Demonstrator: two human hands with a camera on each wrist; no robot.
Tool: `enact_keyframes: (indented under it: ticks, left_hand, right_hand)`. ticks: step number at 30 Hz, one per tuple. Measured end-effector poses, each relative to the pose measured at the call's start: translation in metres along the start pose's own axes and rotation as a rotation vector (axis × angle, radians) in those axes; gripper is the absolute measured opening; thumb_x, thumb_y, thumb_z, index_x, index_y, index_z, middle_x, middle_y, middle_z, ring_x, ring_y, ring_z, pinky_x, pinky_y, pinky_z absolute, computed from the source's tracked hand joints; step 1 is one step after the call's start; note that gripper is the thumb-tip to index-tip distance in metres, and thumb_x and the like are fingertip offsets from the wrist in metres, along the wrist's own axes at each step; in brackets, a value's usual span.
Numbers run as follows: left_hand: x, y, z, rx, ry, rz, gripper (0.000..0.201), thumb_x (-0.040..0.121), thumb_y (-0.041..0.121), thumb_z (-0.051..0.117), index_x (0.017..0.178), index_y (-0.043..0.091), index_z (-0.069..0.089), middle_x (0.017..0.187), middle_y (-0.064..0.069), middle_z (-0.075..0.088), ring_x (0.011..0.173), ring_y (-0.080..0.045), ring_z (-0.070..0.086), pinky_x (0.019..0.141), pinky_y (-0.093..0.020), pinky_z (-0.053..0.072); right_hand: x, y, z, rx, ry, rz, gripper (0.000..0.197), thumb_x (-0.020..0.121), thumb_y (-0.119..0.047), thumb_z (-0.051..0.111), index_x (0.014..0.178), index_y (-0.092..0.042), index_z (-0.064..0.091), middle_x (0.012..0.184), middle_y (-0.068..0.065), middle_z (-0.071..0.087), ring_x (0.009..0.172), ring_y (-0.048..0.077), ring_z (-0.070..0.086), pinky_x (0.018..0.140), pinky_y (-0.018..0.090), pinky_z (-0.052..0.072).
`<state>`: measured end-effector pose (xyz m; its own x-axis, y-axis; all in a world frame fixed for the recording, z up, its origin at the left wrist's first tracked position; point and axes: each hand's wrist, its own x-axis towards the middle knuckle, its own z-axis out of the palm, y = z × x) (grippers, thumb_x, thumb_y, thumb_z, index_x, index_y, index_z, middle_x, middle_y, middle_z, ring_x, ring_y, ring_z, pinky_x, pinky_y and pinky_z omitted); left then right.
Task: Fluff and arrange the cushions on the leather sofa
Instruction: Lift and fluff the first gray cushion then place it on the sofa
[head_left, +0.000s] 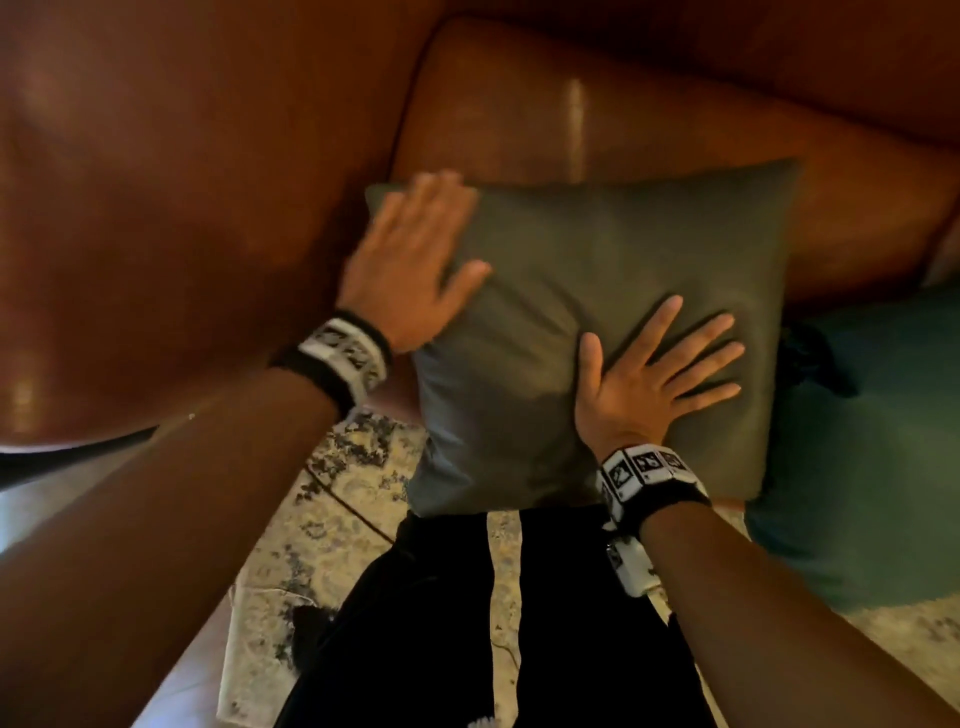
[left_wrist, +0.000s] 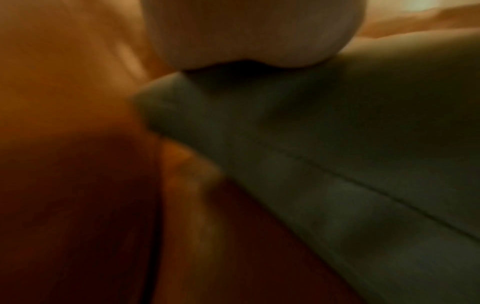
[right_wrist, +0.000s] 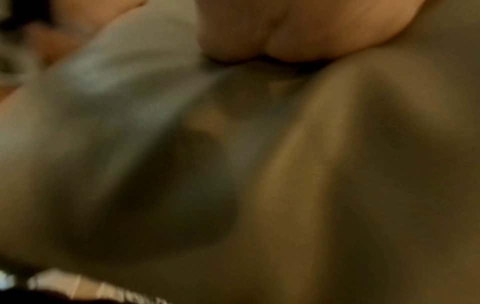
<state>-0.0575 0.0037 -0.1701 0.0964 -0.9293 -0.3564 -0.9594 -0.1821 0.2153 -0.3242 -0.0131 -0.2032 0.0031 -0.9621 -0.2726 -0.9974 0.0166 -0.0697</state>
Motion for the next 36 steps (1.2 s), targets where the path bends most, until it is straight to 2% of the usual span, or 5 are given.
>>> enact_keyframes:
  ticks: [8, 15, 20, 31, 36]
  left_hand:
    - [0.015, 0.074, -0.007, 0.044, 0.002, 0.395, 0.074, 0.103, 0.061, 0.032, 0.162, 0.017, 0.026, 0.169, -0.011, 0.022, 0.158, -0.029, 0.016, 0.128, -0.050, 0.014]
    - [-0.008, 0.007, 0.005, -0.114, 0.103, -0.307, 0.075, 0.105, 0.053, 0.021, 0.163, 0.005, 0.016, 0.171, -0.016, 0.011, 0.159, -0.033, 0.007, 0.129, -0.048, 0.003]
    - [0.006, 0.071, 0.009, 0.012, 0.063, 0.384, 0.071, 0.105, 0.054, 0.035, 0.161, 0.013, 0.028, 0.169, -0.013, 0.022, 0.158, -0.030, 0.016, 0.128, -0.050, 0.011]
    - [-0.034, 0.041, 0.009, -0.200, 0.106, -0.116, 0.075, 0.106, 0.047, 0.028, 0.162, 0.000, 0.012, 0.170, -0.021, 0.004, 0.159, -0.035, -0.001, 0.129, -0.052, 0.004]
    - [0.004, 0.134, -0.010, -0.132, 0.183, 0.199, 0.078, 0.106, 0.055, 0.027, 0.161, 0.001, 0.019, 0.170, -0.018, 0.011, 0.158, -0.034, 0.008, 0.129, -0.047, -0.003]
  right_hand:
    - [0.001, -0.004, 0.008, 0.003, 0.038, 0.009, 0.090, 0.102, -0.073, 0.027, 0.166, -0.010, 0.016, 0.164, 0.041, 0.008, 0.150, 0.065, 0.007, 0.111, 0.084, 0.007]
    - [0.002, -0.014, 0.014, 0.001, 0.034, 0.012, 0.090, 0.101, -0.073, 0.029, 0.164, -0.009, 0.019, 0.163, 0.041, 0.013, 0.149, 0.065, 0.010, 0.112, 0.083, 0.007]
    - [0.004, -0.009, 0.016, -0.003, 0.036, 0.000, 0.089, 0.102, -0.073, 0.027, 0.165, -0.012, 0.010, 0.164, 0.041, 0.009, 0.149, 0.065, 0.007, 0.110, 0.084, 0.008]
    - [-0.005, -0.005, -0.021, 0.059, -0.155, -0.020, 0.088, 0.097, -0.078, 0.018, 0.167, -0.026, 0.005, 0.171, 0.026, -0.007, 0.155, 0.053, -0.008, 0.118, 0.076, -0.002]
    - [0.014, 0.037, -0.087, 0.260, -0.064, -0.131, 0.055, 0.100, -0.058, 0.037, 0.144, -0.034, 0.059, 0.155, 0.015, 0.042, 0.137, 0.042, 0.041, 0.113, 0.053, 0.027]
